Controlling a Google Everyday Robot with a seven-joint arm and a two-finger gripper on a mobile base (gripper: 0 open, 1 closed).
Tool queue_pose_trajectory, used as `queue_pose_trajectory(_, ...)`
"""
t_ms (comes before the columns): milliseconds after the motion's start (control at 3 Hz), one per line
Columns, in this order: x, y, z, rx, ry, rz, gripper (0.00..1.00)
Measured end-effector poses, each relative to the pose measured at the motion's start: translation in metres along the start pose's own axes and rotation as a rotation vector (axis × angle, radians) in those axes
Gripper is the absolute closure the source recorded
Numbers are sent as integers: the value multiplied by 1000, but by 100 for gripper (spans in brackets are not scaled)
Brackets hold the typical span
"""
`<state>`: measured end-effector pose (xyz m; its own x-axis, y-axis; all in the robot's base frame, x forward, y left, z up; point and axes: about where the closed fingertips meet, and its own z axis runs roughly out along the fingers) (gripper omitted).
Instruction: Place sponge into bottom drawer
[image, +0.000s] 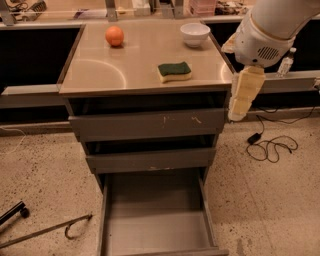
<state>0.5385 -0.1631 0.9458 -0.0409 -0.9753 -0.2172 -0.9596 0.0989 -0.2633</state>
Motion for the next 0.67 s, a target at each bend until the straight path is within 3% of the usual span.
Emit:
queue_pose_trajectory(333,3,-31,22,28,-80,-2,0)
queue_pose_trajectory(667,0,-81,54,76,-197,8,0)
